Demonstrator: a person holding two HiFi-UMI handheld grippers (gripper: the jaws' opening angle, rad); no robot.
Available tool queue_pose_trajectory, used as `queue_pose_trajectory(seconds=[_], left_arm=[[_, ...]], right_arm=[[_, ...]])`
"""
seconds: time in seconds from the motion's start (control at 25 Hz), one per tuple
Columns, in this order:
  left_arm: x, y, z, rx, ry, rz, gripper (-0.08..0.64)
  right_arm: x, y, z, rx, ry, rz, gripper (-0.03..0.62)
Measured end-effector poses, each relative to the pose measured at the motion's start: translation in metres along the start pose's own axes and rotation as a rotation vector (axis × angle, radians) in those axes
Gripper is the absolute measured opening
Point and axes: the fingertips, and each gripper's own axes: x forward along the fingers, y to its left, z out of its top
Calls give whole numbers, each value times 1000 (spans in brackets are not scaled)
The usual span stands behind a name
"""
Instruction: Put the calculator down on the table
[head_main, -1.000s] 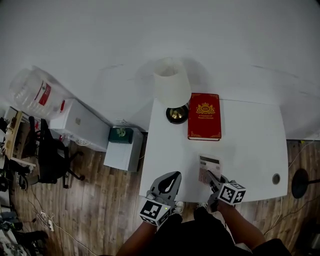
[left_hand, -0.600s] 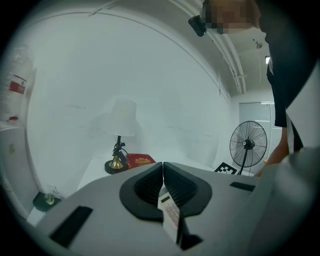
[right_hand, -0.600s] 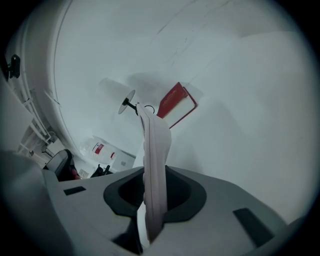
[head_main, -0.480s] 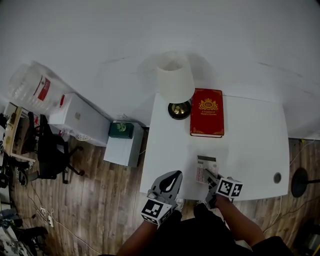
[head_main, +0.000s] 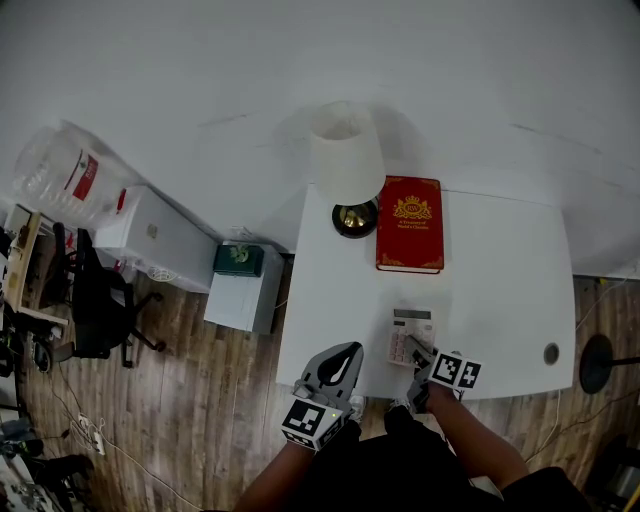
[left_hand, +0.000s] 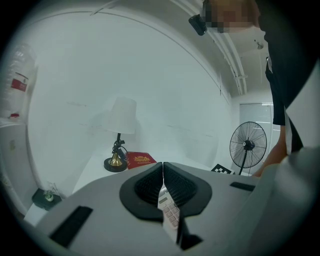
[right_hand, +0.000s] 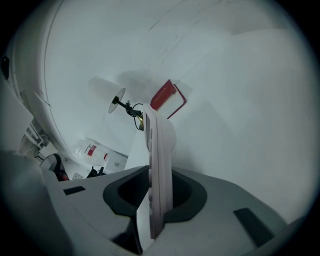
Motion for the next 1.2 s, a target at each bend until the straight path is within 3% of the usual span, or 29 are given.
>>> queue_pose_trajectory(seconds=[0.32, 0.56, 0.72, 0.96, 1.2], left_arm=[[-3, -5, 1, -14, -7, -4, 20], [-4, -12, 1, -22, -10, -9, 20], [-7, -16, -1, -16, -10, -23, 20], [-12, -20, -11, -35, 2, -45, 20], [-14, -20, -9, -36, 2, -48, 20]], right_arm=[[-7, -13, 4, -92, -9, -98, 145], [-15, -33, 12, -248, 11, -254, 249], [-20, -43, 12, -287, 17, -308, 298], [-19, -42, 19, -454, 16, -361, 328], [-31, -28, 29, -544, -22, -376, 311]])
